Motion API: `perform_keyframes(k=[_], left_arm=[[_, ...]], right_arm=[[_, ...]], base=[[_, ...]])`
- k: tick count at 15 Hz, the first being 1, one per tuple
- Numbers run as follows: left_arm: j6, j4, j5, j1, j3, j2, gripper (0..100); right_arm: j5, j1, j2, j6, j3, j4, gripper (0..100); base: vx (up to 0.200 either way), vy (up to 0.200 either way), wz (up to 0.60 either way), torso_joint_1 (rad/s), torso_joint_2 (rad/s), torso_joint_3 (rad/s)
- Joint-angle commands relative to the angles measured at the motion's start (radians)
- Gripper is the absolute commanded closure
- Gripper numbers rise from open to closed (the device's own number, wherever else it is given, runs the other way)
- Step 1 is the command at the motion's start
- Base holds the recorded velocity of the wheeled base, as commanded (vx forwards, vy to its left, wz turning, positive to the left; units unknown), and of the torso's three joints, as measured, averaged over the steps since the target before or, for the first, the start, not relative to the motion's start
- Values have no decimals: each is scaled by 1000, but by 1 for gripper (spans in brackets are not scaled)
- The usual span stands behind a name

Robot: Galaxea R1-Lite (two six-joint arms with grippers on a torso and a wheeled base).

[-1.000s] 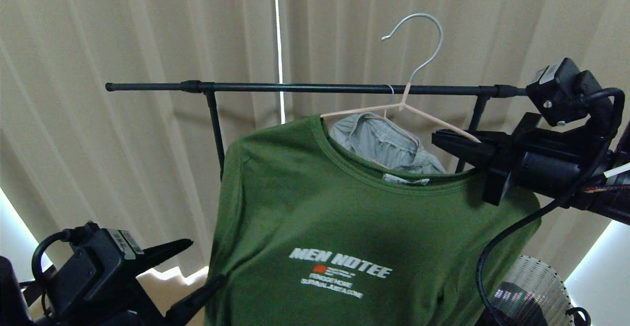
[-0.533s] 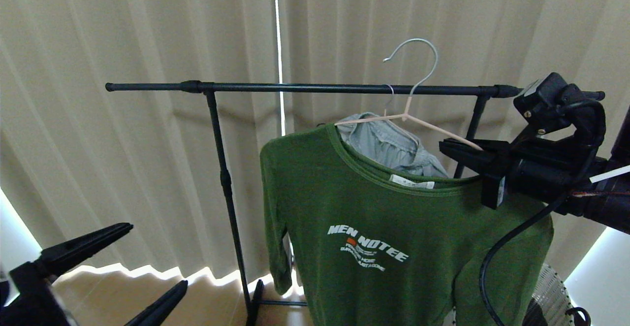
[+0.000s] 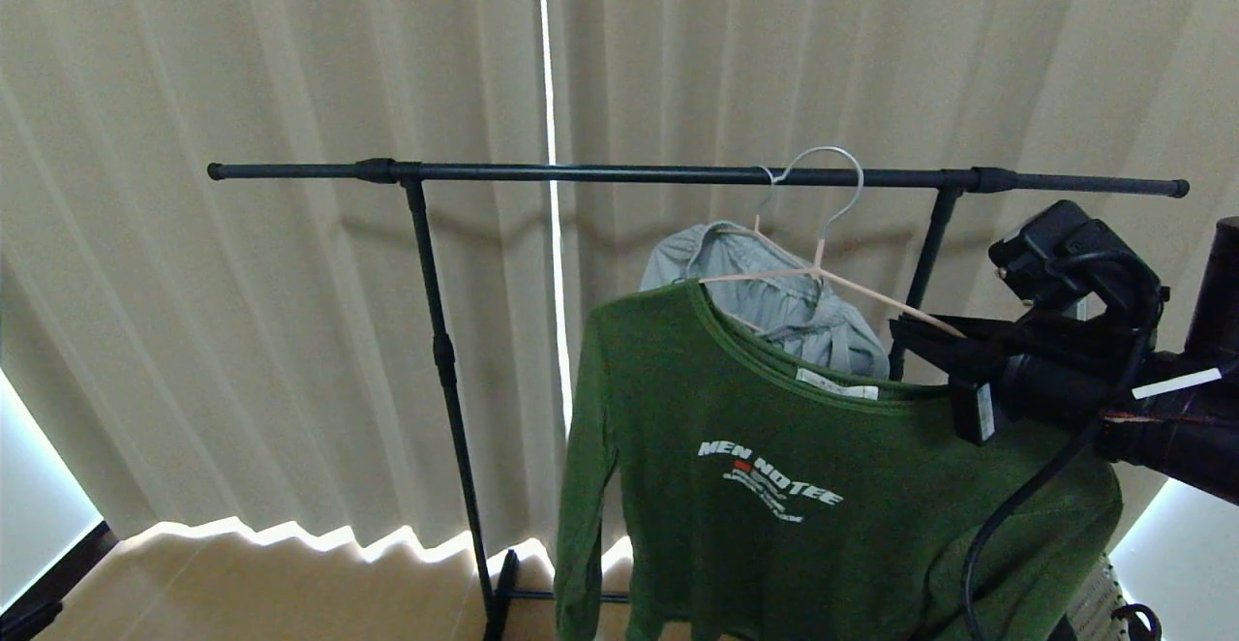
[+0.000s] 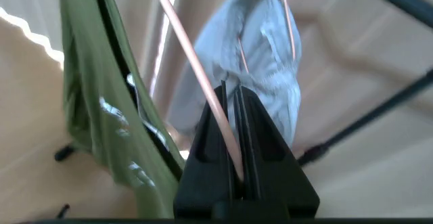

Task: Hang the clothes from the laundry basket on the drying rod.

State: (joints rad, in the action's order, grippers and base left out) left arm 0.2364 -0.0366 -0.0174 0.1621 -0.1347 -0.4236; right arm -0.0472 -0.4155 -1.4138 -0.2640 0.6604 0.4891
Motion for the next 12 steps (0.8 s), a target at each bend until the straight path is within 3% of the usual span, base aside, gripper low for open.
perform_keyframes(k=[1,3,5,7,12], left_arm=[[-40,311,-2,-142,-74,375,0],[-45,317,2,-162,-26,424,0],[-115,268,-10,-161,23,424,0],[-120,182,-16,-161,76,424,0],[-137,138,-170,-161,93,424,0]], right_arm=[[-2,0,16,3,-15,3,100],[-2,-2,44,3,-35,3,100],[-2,0,99,8,-88,2,100],[-2,0,150,19,-142,2,100],[-2,0,205,29,-203,2,100]], base=[[0,0,0,0,0,0],[0,0,0,0,0,0],[0,0,0,0,0,0],[0,0,0,0,0,0],[0,0,0,0,0,0]])
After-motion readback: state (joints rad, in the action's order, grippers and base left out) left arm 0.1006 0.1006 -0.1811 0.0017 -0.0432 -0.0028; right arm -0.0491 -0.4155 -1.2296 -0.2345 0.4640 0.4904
